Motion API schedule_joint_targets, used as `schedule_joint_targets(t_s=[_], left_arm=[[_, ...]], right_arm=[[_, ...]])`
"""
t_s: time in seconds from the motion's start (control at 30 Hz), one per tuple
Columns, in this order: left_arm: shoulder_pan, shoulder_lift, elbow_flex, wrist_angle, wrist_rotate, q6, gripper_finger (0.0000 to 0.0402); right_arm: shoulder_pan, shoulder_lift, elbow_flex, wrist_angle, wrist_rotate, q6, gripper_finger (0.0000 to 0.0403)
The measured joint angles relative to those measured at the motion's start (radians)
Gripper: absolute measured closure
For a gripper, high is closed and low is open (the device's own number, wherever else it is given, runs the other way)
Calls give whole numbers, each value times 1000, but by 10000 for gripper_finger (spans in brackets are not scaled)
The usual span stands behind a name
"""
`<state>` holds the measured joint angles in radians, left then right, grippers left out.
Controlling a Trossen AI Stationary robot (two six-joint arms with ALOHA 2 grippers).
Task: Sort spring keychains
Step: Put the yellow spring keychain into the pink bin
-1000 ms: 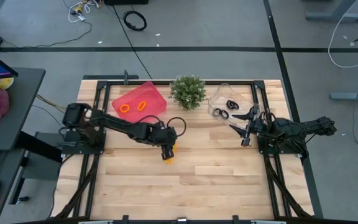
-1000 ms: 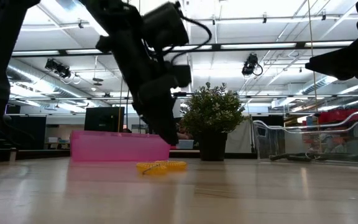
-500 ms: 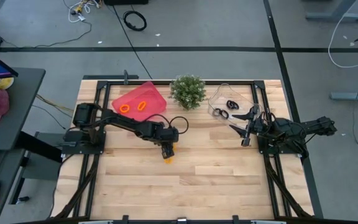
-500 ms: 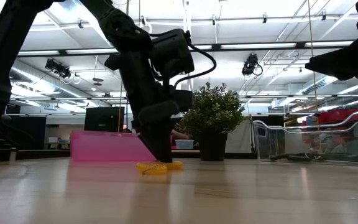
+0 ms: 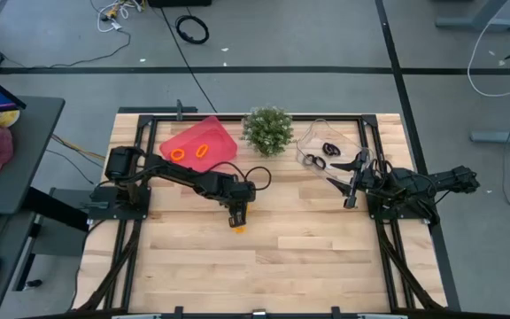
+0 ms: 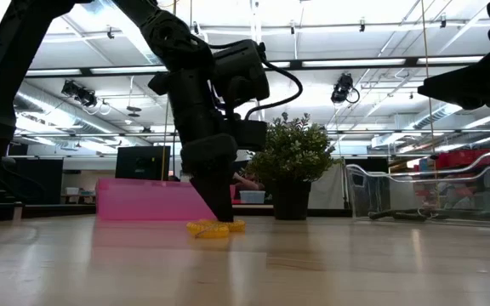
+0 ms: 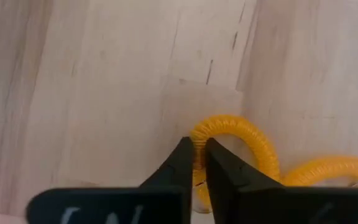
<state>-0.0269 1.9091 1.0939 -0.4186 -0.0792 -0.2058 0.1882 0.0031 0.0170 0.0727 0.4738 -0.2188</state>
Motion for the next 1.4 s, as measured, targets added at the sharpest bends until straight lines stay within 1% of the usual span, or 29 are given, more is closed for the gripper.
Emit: schedule_joint_targets(t_s=[0.07, 0.17, 0.37, 0.43, 0.5, 0.67, 0.8, 0.93, 1.07, 1.1, 1.13, 1.2, 1.23, 1.3, 1.37, 1.4], left_arm=[[2, 0, 21, -32, 2, -12, 387], [-11, 2, 43, -49, -14, -11, 389], [-34, 6, 64, -60, -74, -8, 389], [-34, 7, 72, -64, -110, -16, 389], [-33, 7, 76, -30, -144, -12, 390], [-33, -2, 74, 60, -173, 18, 390], [-35, -26, 75, 58, -263, 34, 391], [-56, -60, 74, 50, -419, 30, 391], [-87, -85, 74, 121, -539, 28, 391], [-96, -95, 63, 154, -554, 36, 391], [-104, -107, 39, 222, -568, 54, 391], [-113, -142, -34, 414, -562, 85, 391], [-114, -163, -85, 503, -560, 93, 391], [-107, -214, -202, 739, -544, 100, 391], [-97, -268, -336, 993, -551, 88, 391], [-93, -291, -397, 1091, -578, 88, 391]], right_arm=[[0, 0, 0, 0, 0, 0, 180], [0, 0, 0, 0, 0, 0, 180], [0, 0, 0, 0, 0, 0, 180], [0, 0, 0, 0, 0, 0, 180], [0, 0, 0, 0, 0, 0, 180], [0, 0, 0, 0, 0, 0, 180], [0, 0, 0, 0, 0, 0, 180], [0, 0, 0, 0, 0, 0, 180], [0, 1, 0, -1, -1, 0, 180], [0, 1, 0, -1, -2, 0, 180], [0, 1, 0, -1, -2, 0, 180], [0, 1, 0, -1, -2, 0, 180], [0, 1, 0, -2, -2, 0, 180], [0, 1, 0, 0, -3, 0, 180], [0, 3, 0, -1, -2, 0, 180], [0, 4, 0, -2, -3, 0, 180]])
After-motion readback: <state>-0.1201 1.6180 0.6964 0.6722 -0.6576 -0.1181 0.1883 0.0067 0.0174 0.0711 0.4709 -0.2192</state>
